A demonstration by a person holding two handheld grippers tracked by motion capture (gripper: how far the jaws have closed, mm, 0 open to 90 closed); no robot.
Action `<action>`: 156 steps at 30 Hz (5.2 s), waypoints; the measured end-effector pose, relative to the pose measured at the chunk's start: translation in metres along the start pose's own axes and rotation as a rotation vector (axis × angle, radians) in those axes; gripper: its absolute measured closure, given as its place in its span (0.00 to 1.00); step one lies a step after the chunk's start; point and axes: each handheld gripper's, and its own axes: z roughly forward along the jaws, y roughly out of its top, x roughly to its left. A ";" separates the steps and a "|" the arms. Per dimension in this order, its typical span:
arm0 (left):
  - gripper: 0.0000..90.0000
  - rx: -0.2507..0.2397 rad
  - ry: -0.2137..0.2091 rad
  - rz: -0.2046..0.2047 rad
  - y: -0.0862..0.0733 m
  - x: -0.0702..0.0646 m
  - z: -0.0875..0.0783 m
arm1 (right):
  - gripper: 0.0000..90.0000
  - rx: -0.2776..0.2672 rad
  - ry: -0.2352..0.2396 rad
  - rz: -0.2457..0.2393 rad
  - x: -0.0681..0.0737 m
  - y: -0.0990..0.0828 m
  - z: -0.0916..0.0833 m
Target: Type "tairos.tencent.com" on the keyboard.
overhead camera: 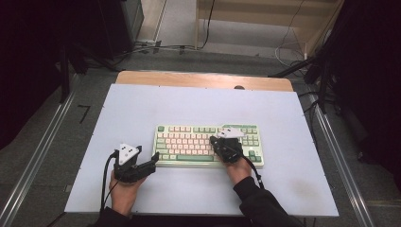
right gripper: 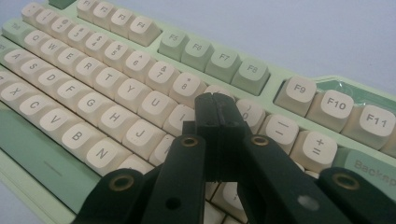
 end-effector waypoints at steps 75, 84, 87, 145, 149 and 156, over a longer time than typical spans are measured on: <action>0.36 0.014 -0.111 0.074 0.016 -0.025 0.030 | 0.97 -0.032 0.114 -0.029 0.022 -0.018 -0.016; 0.36 0.009 -0.117 0.071 0.016 -0.025 0.030 | 0.97 -0.033 0.114 -0.019 0.021 -0.016 -0.016; 0.36 0.008 -0.114 0.069 0.017 -0.024 0.030 | 0.91 -0.061 0.120 0.003 0.016 -0.014 -0.021; 0.29 -0.071 -0.072 0.008 0.014 0.012 -0.009 | 0.24 -0.166 -0.095 0.200 -0.087 -0.057 -0.116; 0.28 -0.074 -0.055 0.003 0.010 0.018 -0.014 | 0.24 -0.154 -0.128 0.190 -0.096 -0.064 -0.123; 0.28 -0.054 -0.004 -0.002 0.003 0.031 -0.017 | 0.24 -0.124 -0.199 0.176 -0.111 -0.078 -0.136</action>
